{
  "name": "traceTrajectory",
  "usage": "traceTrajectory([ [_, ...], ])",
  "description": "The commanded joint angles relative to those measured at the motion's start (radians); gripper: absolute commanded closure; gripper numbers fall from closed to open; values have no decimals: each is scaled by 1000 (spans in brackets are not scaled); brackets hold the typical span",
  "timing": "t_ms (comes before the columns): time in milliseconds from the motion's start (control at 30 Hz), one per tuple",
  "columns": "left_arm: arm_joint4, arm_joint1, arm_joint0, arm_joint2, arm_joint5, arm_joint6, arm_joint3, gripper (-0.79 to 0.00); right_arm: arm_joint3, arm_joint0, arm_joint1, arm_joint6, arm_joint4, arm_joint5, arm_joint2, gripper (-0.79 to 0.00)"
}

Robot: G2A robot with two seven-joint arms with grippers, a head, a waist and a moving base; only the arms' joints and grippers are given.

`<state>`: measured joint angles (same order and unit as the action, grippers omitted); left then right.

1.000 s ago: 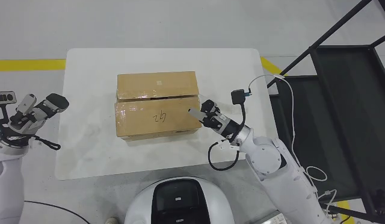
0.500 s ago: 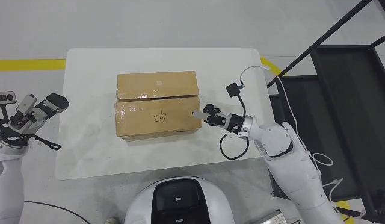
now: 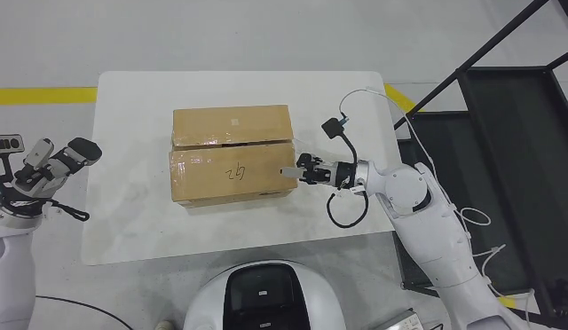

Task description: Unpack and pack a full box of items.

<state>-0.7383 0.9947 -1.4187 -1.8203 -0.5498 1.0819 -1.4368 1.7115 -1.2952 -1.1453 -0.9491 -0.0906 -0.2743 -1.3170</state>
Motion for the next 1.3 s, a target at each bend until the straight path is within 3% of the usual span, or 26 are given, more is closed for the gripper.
traceTrajectory([
  [0, 0, 0, 0, 0, 0, 0, 0, -785, 0, 0, 0, 0, 0, 0, 0, -785],
  [267, 0, 0, 0, 0, 0, 0, 0, -785, -105, 55, -6, 55, 24, 12, 26, -785],
  [833, 0, 0, 0, 0, 0, 0, 0, -785, -314, 198, -26, 67, 90, -83, 138, -785],
  [1133, 0, 0, 0, 0, 0, 0, 0, -785, -352, 227, -31, 8, 227, -121, 158, -785],
  [1267, 0, 0, 0, 0, 0, 0, 0, -785, -289, 198, -18, -38, 235, -117, 122, -785],
])
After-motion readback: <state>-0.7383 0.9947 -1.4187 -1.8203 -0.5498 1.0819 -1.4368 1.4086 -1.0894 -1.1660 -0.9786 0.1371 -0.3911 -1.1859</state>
